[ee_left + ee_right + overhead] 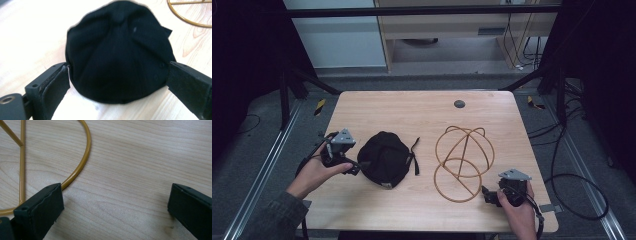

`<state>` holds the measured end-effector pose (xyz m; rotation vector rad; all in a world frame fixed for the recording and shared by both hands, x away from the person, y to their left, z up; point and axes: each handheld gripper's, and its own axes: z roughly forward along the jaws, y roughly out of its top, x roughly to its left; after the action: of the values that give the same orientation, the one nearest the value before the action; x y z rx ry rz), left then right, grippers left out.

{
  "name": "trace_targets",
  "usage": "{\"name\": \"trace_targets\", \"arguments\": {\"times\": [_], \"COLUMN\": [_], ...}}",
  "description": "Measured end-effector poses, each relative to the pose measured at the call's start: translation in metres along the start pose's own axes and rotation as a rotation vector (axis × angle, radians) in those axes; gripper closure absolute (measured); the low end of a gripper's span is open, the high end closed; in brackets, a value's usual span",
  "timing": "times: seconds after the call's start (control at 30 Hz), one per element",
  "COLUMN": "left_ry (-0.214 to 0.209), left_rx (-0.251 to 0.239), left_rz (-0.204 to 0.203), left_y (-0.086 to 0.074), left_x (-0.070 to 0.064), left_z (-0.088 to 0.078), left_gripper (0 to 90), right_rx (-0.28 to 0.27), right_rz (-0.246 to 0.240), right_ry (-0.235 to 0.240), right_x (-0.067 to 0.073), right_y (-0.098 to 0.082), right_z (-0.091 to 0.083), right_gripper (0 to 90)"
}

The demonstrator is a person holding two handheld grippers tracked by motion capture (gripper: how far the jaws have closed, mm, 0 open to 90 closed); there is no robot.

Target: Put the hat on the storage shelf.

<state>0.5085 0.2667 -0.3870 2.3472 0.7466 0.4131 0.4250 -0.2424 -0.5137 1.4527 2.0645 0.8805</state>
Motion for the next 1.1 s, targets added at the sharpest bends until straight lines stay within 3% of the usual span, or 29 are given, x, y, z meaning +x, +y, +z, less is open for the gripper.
{"name": "trace_targets", "arguments": {"times": [0.03, 0.1, 0.17, 0.23, 0.3, 0.43, 0.6, 0.8, 0.87, 1.03, 1.1], "left_ry": [0.0, -0.014, -0.009, -0.021, -0.022, -0.023, -0.034, -0.041, -0.055, -0.042, -0.056], "left_rx": [0.0, 0.018, 0.034, 0.077, 0.086, 0.146, 0.167, 0.176, 0.194, 0.206, 0.197], "left_rz": [0.0, 0.036, 0.052, 0.086, 0.091, 0.151, 0.187, 0.18, 0.184, 0.199, 0.175], "left_y": [0.0, 0.02, 0.026, 0.038, 0.041, 0.052, 0.057, 0.061, 0.061, 0.059, 0.058], "left_x": [0.0, -0.001, -0.001, 0.0, -0.001, -0.005, -0.009, -0.005, -0.004, -0.001, 0.002], "left_z": [0.0, 0.004, 0.006, 0.014, 0.017, 0.027, 0.031, 0.042, 0.048, 0.053, 0.054], "left_gripper": [4.5, 4.0, 4.1, 5.6, 5.9, 5.9, 6.4, 7.6, 17.3, 25.5, 29.3], "right_rx": [0.0, 0.004, 0.002, 0.003, 0.005, 0.005, 0.005, 0.004, 0.004, 0.004, 0.003], "right_rz": [0.0, 0.008, 0.006, 0.006, 0.01, 0.012, 0.015, 0.013, 0.013, 0.014, 0.015], "right_ry": [0.0, 0.005, 0.005, 0.002, 0.002, 0.002, -0.001, -0.004, -0.004, -0.004, -0.005], "right_x": [0.0, 0.0, 0.0, 0.0, 0.001, 0.001, 0.001, 0.0, 0.0, 0.0, 0.0], "right_y": [0.0, 0.0, 0.0, 0.0, 0.0, 0.0, 0.0, 0.0, 0.0, 0.0, 0.0], "right_z": [0.0, -0.001, 0.0, -0.001, -0.001, -0.001, -0.001, -0.001, -0.001, -0.001, -0.001], "right_gripper": [0.5, 0.5, 0.5, 0.6, 0.7, 0.7, 0.7, 0.7, 0.6, 0.6, 0.6]}}
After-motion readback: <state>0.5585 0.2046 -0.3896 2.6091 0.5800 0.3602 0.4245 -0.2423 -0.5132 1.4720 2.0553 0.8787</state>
